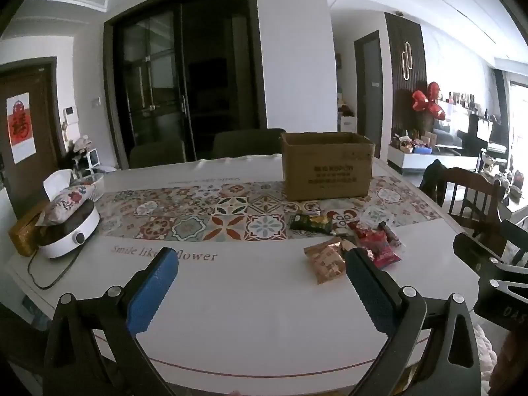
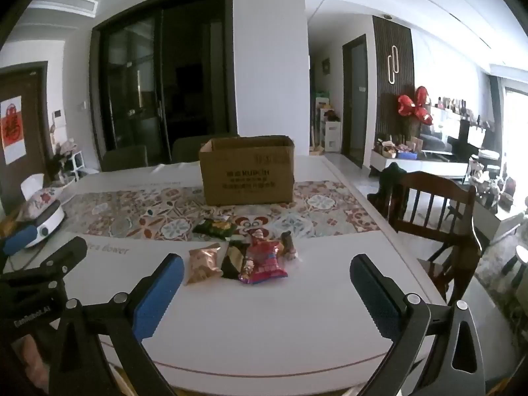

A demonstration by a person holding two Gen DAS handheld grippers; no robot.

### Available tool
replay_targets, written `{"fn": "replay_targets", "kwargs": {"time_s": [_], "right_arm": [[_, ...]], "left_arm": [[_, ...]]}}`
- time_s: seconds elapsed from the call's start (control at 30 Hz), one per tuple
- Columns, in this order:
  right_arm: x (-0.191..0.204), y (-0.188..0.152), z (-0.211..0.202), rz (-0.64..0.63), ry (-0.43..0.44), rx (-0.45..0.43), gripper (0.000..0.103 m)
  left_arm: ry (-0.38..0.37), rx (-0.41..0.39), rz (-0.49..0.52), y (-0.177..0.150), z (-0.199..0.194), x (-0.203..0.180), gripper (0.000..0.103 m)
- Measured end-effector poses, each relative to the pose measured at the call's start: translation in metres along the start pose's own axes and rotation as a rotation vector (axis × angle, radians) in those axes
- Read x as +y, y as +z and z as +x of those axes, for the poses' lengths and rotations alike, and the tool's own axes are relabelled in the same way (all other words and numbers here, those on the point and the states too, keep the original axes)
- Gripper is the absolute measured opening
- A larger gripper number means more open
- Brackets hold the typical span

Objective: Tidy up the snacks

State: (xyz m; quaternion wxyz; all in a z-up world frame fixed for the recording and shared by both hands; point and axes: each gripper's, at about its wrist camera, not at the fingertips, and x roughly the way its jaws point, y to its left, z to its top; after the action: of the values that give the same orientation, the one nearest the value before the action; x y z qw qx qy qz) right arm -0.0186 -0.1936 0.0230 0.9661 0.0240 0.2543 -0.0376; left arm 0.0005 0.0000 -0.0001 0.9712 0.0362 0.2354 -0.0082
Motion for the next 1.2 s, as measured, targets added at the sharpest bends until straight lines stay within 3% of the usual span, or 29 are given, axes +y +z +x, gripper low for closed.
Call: {"fn": "replay_targets", "kwargs": {"time_s": [1.2], "right_arm": [[0.005,0.001,0.000,-0.003,0.005,-0.001,0.102]], "left_arm": [[0.005,-0.044,-0.018,0.001,-0.009,0.008,0.103]]}}
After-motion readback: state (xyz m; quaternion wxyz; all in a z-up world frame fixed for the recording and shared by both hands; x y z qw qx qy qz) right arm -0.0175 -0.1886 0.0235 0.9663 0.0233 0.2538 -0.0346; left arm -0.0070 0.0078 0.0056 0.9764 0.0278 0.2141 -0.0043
